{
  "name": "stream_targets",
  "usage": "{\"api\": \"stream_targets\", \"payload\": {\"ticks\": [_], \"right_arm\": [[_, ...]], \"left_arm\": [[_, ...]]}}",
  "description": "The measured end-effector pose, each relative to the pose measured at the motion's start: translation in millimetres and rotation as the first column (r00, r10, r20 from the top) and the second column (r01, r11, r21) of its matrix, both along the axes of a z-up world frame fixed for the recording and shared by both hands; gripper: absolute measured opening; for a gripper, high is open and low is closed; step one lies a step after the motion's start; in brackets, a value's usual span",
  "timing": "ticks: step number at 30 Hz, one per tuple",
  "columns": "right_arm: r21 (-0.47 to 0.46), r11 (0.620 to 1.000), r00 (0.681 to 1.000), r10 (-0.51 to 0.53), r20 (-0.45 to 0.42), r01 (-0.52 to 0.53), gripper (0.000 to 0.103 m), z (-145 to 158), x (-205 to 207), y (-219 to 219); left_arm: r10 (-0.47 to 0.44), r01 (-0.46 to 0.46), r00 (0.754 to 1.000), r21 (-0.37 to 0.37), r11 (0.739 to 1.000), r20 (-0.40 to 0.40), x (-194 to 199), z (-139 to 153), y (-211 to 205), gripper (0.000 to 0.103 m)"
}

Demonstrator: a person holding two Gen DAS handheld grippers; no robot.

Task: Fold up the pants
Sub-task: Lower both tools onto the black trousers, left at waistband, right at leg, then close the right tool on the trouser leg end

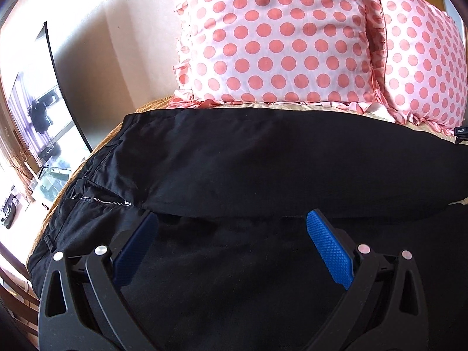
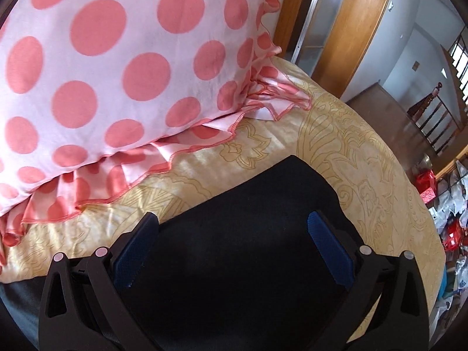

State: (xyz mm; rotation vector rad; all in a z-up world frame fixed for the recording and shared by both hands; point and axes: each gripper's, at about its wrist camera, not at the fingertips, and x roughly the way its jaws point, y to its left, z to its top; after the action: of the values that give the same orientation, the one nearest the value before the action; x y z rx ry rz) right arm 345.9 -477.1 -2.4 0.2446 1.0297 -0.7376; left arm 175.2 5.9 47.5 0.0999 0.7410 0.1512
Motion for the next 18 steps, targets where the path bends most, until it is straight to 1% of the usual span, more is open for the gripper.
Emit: {"api": "stream_targets", "payload": {"ticks": [6, 7, 9, 11, 15, 16, 17, 18], "right_arm": [[0.056, 0.998, 0.998, 0.012, 0.061, -0.015, 0.102, -4.5, -11.1, -4.6], [0.067, 0.998, 0.998, 0.014, 0.067, -0.018, 0.1, -5.0, -11.8, -6.2], [0.101, 0.995, 0.997, 0.007, 0.082, -0.016, 0.094, -4.5, -13.3, -8.9], [0.099, 0.995, 0.996, 0.007, 0.084, -0.015, 0.09, -3.0, -11.6, -7.2], [0.116, 0.993, 0.994, -0.026, 0.106, 0.013, 0.091, -4.5, -9.5, -8.7], [0.107, 0.994, 0.994, -0.02, 0.104, 0.009, 0.089, -5.5, -7.7, -8.4], [0.085, 0.996, 0.995, 0.0, 0.101, -0.008, 0.081, -5.7, -5.9, -5.9], [0.079, 0.996, 0.993, 0.029, 0.116, -0.039, 0.078, -5.5, -5.0, -5.0]], "left_arm": [[0.002, -0.003, 1.0, -0.013, 1.0, -0.02, 5.3, -6.3, 2.7, 0.101], [0.002, -0.002, 1.0, -0.012, 1.0, -0.023, 5.6, -7.1, 2.4, 0.101], [0.003, -0.003, 1.0, -0.002, 1.0, -0.031, 6.1, -8.7, 1.1, 0.101], [0.005, -0.005, 0.999, 0.006, 1.0, -0.034, 6.0, -8.9, 0.2, 0.101], [0.021, -0.02, 0.999, 0.022, 1.0, -0.034, 5.9, -9.3, 1.6, 0.101], [0.026, -0.026, 0.999, 0.024, 0.999, -0.036, 6.3, -9.7, 2.5, 0.101], [0.032, -0.031, 0.999, 0.026, 0.999, -0.039, 6.9, -10.3, 3.3, 0.101], [0.034, -0.033, 0.999, 0.027, 0.999, -0.042, 7.1, -10.8, 3.7, 0.101]]}}
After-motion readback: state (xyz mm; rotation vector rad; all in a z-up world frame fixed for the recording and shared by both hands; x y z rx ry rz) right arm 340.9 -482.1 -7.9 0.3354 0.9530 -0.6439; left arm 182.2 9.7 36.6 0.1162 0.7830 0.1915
